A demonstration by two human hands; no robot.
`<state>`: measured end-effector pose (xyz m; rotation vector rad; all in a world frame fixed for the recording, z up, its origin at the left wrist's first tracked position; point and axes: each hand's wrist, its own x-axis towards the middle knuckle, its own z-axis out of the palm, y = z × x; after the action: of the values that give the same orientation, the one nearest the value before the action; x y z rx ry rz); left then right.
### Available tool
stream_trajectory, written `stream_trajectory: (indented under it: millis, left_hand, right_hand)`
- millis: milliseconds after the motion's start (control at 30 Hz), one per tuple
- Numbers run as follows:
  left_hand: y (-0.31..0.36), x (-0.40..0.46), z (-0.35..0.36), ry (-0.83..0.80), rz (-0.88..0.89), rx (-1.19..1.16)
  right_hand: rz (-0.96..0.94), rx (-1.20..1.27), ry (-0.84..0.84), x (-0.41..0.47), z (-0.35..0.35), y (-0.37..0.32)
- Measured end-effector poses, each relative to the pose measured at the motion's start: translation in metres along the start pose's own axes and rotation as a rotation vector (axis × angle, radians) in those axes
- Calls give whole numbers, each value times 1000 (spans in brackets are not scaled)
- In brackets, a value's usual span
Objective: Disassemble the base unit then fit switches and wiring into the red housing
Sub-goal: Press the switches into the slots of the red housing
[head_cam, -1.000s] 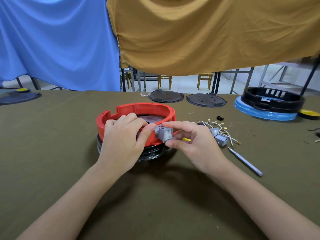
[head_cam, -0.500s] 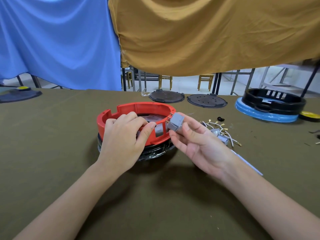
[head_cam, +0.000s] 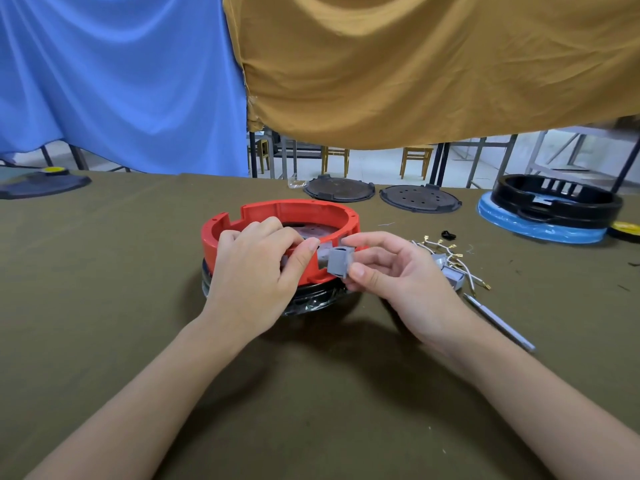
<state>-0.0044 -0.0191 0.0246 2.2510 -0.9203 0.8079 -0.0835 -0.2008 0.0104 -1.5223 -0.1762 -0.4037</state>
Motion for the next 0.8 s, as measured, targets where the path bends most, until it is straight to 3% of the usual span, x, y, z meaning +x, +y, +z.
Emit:
stream_trajectory:
  millis: [200,500,800]
  left_hand:
    - [0,-1,0,6,2,-17]
    - [4,-2,0,-8,35,-11]
    - [7,-4,1,-57,33,-7]
  right_hand:
    - [-106,-267,62,-1,3,-6]
    - [-175,-319,91,-3,8,-8]
    - [-102,-286,179,-1,8,2]
